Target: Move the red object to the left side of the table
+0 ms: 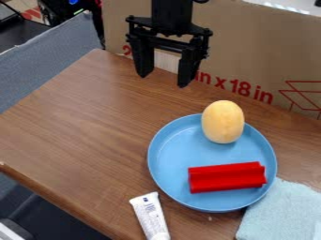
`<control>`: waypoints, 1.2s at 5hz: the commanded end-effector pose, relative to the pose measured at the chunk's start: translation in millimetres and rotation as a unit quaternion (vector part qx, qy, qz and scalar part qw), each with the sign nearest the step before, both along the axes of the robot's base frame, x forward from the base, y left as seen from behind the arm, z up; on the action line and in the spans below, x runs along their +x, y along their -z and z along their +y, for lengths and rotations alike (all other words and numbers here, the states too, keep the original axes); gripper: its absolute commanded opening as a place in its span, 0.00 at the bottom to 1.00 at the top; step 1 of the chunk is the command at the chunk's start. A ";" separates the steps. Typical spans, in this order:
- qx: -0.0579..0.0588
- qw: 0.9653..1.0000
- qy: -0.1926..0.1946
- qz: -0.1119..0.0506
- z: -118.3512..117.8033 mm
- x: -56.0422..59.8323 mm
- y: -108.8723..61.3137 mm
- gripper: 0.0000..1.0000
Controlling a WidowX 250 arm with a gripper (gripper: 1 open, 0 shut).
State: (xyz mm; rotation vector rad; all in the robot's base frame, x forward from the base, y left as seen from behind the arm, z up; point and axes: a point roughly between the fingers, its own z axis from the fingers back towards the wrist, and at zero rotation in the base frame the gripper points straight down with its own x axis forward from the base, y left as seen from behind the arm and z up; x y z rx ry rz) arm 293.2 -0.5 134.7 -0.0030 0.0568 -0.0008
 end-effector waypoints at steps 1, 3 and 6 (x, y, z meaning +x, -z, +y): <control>0.001 1.000 0.023 0.007 -10.7 -9.4 10.9 1.00; -0.002 0.993 0.113 0.021 -37.9 -9.2 8.9 1.00; -0.018 0.943 0.334 -0.008 -92.1 -28.7 15.6 1.00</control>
